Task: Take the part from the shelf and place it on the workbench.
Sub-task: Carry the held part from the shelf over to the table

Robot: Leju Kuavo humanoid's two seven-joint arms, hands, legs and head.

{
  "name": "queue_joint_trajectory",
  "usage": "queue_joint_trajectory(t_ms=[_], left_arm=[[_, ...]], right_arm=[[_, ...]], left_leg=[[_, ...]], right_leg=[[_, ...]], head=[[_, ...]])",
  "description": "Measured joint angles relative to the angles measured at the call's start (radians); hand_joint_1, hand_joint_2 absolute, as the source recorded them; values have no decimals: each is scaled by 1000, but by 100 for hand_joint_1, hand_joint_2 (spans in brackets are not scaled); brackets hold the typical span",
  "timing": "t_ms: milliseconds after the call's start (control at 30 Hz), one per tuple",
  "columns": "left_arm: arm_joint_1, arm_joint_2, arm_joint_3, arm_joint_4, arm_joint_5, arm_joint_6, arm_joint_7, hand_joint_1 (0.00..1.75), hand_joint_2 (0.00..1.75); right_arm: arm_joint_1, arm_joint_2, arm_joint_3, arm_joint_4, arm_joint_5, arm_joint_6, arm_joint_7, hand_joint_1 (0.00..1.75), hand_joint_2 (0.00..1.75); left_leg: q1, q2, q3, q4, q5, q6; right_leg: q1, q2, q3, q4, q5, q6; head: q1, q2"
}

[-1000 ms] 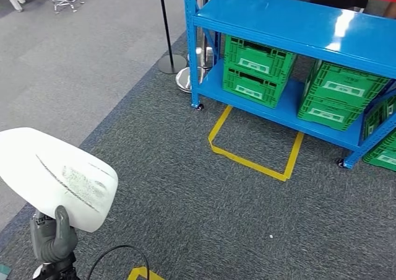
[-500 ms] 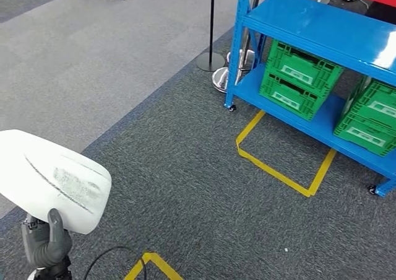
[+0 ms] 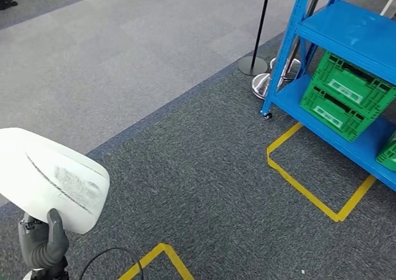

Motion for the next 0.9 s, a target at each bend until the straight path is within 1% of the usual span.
queue_joint_trajectory(t_ms=[33,67,100,133,167,200,233,267,300,333,367,400,433,467,500,533,567,600,633,667,700,733,767,800,833,867,900], left_arm=[[1,0,0,-2,-1,1,0,175,175],[2,0,-1,-5,-4,3,0,175,175],[2,1,-3,-7,-10,6,0,175,175],[2,1,-8,-9,-20,13,0,175,175],[1,1,-15,-10,-33,22,0,175,175],[1,2,-22,-11,-46,33,0,175,175],[1,2,-30,-13,-57,44,0,175,175],[1,3,-36,-15,-65,52,0,175,175],[1,3,-43,-19,-69,58,0,175,175],[0,3,-48,-23,-72,61,0,175,175],[0,4,-54,-27,-73,63,0,175,175],[-1,4,-59,-30,-73,63,0,175,175],[-2,4,-64,-33,-74,63,0,175,175],[-2,5,-67,-36,-75,64,0,175,175],[-2,5,-68,-40,-79,66,0,175,175],[-1,5,-70,-44,-86,72,0,175,175],[-1,5,-75,-48,-95,82,0,175,175],[-2,5,-82,-51,-106,97,0,175,175],[-3,7,-91,-53,-118,115,0,175,175],[-4,8,-103,-53,-129,137,0,175,175],[-5,11,-115,-53,-137,161,0,175,175],[-4,13,-129,-54,-143,188,0,175,175],[-5,16,-142,-56,-146,216,0,175,175],[-5,18,-154,-60,-149,244,0,175,175],[-5,22,-166,-65,-152,270,0,175,175],[-5,25,-177,-69,-157,293,0,175,175],[-5,29,-188,-74,-163,317,0,175,175]], right_arm=[[0,2,0,0,0,0,0,0,175],[0,3,0,0,1,-1,0,0,175],[0,4,0,0,2,-2,0,0,175],[1,4,0,0,2,-4,0,0,175],[2,4,0,0,2,-6,0,0,175],[2,4,0,0,2,-8,1,0,175],[1,3,0,0,2,-10,2,0,175],[1,3,0,0,3,-12,4,0,175],[-1,3,0,0,4,-14,6,0,175],[-1,3,0,0,6,-15,7,0,175],[-2,3,0,0,7,-16,7,0,175],[-2,3,0,0,8,-18,8,0,175],[-2,2,0,0,9,-18,8,0,175],[-2,2,0,0,10,-19,7,0,175],[-4,2,0,-1,10,-20,5,0,175],[-5,1,0,-1,12,-21,3,0,175],[-7,0,0,-2,13,-23,0,0,175],[-7,-1,0,-3,13,-24,-2,0,175],[-7,-2,0,-3,14,-23,-5,0,175],[-7,-5,0,-3,15,-18,-7,0,175],[-8,-10,0,-3,15,-13,-10,0,175],[-9,-15,0,-3,15,-7,-14,0,175],[-10,-19,0,-3,14,-5,-16,0,175],[-11,-22,0,-3,14,-8,-16,0,175],[-11,-22,0,-3,13,-14,-14,0,175],[-10,-22,0,-3,14,-20,-11,0,175],[-10,-20,0,-3,14,-26,-8,0,175]], left_leg=[[-1,12,-5,7,-4,-6],[-1,35,-15,28,-18,-12],[0,65,-32,67,-42,-18],[2,92,-57,125,-73,-25],[7,106,-86,189,-103,-30],[11,112,-109,241,-121,-34],[16,116,-119,265,-123,-38],[20,121,-109,249,-105,-40],[22,129,-80,197,-73,-40],[22,149,-43,129,-44,-39],[18,171,-10,66,-25,-35],[14,188,12,24,-17,-29],[9,197,19,6,-21,-22],[4,191,19,2,-24,-14],[4,179,19,0,-23,-5],[5,167,21,-5,-20,3],[6,156,22,-11,-17,11],[8,145,24,-16,-13,18],[9,134,24,-18,-12,23],[8,122,22,-18,-11,27],[6,108,21,-18,-11,29],[5,94,22,-17,-11,30],[4,80,23,-16,-11,30],[4,65,24,-15,-11,29],[5,50,24,-13,-12,28],[3,36,22,-8,-14,25],[3,24,18,-4,-14,21]], right_leg=[[-1,-12,1,-4,3,-5],[-3,-26,2,-7,7,-11],[-4,-41,4,-10,9,-16],[-3,-56,5,-10,8,-18],[-3,-73,5,-10,8,-20],[-2,-88,5,-10,7,-21],[-2,-104,5,-10,5,-21],[-2,-118,6,-9,4,-19],[-2,-131,9,-9,1,-17],[-2,-143,13,-10,-2,-13],[0,-153,13,-9,-6,-7],[2,-163,14,-10,-9,-1],[4,-173,15,-12,-12,5],[5,-184,19,-14,-13,11],[5,-195,25,-16,-15,16],[3,-191,29,-14,-22,21],[1,-172,25,3,-35,24],[0,-143,5,41,-58,26],[-1,-108,-25,99,-87,26],[-1,-84,-63,168,-114,25],[0,-73,-97,228,-131,25],[0,-68,-120,260,-130,25],[0,-67,-125,255,-110,24],[0,-62,-113,214,-73,23],[-2,-45,-90,151,-31,22],[-6,-15,-67,90,-1,22],[-10,11,-49,44,14,21]], head=[[-1,0],[-4,0],[-6,0],[-9,0],[-11,0],[-10,0],[-11,0],[-11,0],[-11,0],[-11,0],[-11,0],[-11,0],[-11,0],[-10,0],[-10,0],[-10,0],[-8,0],[-6,0],[-3,0],[-2,0],[-2,0],[-2,0],[-2,0],[-2,0],[-2,0],[-2,0],[-3,0]])
